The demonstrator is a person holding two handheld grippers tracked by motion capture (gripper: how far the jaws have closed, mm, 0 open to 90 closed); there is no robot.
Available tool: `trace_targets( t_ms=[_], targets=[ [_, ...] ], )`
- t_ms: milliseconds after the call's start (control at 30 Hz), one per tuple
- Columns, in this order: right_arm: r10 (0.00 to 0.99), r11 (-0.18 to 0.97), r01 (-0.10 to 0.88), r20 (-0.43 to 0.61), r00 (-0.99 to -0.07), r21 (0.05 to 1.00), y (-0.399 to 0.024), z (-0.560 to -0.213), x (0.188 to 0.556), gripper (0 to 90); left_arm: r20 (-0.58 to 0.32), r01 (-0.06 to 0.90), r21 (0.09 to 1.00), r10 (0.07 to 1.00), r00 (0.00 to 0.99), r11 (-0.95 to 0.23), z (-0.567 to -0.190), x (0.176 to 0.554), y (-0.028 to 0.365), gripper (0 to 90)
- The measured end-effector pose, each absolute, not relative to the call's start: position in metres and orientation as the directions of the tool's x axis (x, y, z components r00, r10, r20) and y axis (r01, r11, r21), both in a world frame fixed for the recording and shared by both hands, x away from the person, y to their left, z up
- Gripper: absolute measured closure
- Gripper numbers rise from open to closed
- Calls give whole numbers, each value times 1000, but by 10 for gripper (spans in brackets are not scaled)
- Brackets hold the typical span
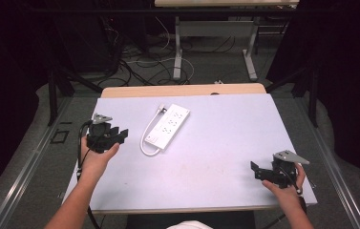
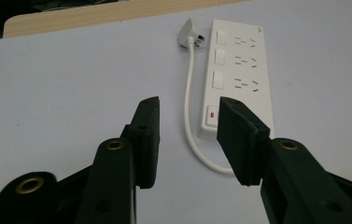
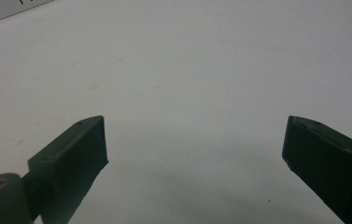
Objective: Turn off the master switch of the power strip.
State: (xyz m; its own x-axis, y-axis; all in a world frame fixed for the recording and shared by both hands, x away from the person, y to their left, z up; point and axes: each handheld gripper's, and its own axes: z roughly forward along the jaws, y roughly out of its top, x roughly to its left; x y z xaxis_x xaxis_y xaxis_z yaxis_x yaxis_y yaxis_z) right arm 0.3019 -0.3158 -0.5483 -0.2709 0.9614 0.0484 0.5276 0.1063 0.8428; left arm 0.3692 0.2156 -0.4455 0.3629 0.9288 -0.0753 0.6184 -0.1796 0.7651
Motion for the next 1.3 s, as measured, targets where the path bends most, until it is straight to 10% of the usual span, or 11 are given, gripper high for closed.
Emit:
trace_targets(
  t_ms=[1300],
  targets=[
    [957,95,532,71,-282,841,-315,-549,303,15,-118,692,696,920,374,-192,-471,417,177,899]
  ],
)
